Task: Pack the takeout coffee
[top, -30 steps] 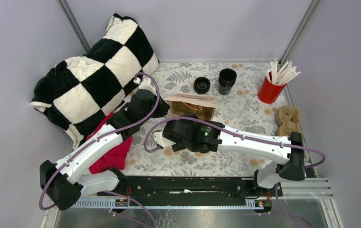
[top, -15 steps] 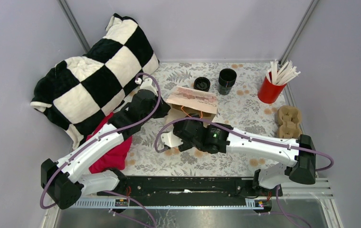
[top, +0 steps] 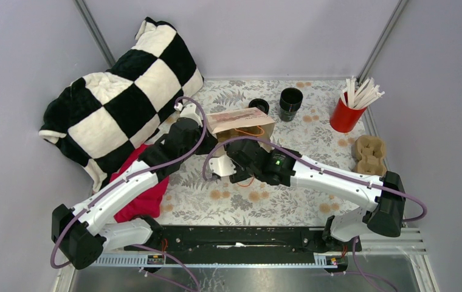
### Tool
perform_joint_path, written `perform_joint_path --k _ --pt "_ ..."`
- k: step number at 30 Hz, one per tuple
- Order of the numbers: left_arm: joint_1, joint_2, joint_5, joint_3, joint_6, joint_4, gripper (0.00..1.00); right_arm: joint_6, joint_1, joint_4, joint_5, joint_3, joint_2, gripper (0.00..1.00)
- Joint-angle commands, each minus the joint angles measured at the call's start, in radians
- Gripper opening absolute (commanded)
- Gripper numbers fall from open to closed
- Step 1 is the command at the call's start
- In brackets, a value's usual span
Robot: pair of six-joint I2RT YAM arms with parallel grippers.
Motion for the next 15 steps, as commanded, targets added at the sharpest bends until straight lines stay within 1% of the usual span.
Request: perform_joint_path --k 1,8,12,15 --pt "-0.008 -0.024 0.019 0.004 0.02 0.035 0.0 -0.066 -0.003 0.027 -0.045 0.009 -0.025 0.35" --pt "-0.008 -0.047 0.047 -0.001 0.043 0.028 0.0 -0.135 -0.018 0.135 -0.037 -0.012 -0.001 0.35" --pt "-0.008 -0.07 0.063 -0.02 0.062 0.029 0.0 -0.191 -0.038 0.213 -0.057 -0.038 -0.016 0.35" --pt "-0.008 -0.087 0.074 -0.029 0.07 0.025 0.0 -0.199 -0.048 0.174 -0.106 -0.015 -0.023 0.35"
